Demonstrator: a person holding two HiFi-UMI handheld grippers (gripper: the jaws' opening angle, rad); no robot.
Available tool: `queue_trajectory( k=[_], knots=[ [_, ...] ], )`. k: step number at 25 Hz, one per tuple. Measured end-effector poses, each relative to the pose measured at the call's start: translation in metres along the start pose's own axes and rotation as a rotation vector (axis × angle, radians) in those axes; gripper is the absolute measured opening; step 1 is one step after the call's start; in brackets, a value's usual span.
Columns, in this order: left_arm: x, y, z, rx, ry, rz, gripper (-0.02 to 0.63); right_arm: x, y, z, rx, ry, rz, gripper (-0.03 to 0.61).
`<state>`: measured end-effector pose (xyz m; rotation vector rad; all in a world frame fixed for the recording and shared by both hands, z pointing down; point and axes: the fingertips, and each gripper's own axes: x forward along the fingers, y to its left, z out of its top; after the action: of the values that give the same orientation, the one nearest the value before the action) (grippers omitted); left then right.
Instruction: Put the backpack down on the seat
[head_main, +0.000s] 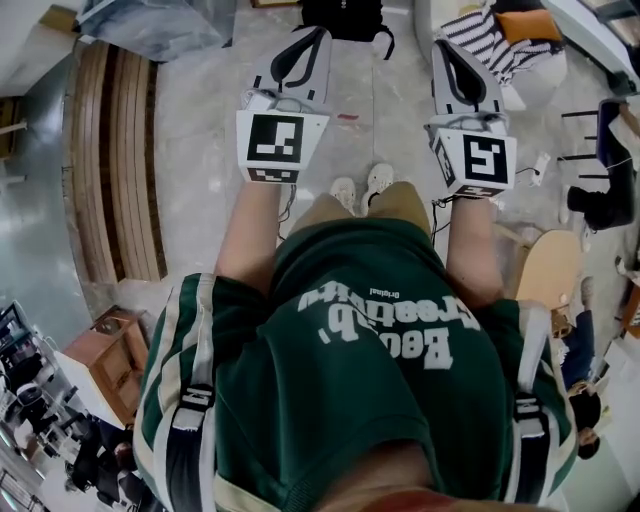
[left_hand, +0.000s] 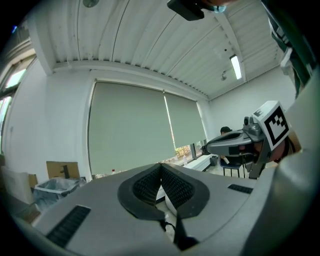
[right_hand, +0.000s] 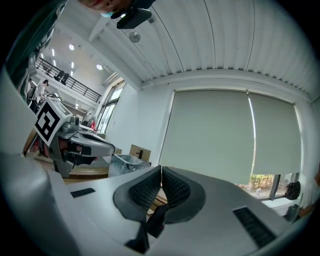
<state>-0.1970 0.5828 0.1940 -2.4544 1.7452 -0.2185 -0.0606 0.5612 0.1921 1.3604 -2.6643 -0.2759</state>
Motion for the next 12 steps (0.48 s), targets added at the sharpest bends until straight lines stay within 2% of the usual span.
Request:
queue_trajectory(
  k=[4, 12],
  knots=[
    [0.017, 0.01, -0.002, 0.01, 0.01, 0.012, 0.018, 0.019, -0.005, 0.0, 0.0, -0.006, 0.017, 0.034],
    [0.088, 0.033, -0.01, 0.014, 0.031, 0.019, 0.018, 0.083, -0.045, -0.011, 0.051, -0.044, 0.051, 0.034]
  ],
)
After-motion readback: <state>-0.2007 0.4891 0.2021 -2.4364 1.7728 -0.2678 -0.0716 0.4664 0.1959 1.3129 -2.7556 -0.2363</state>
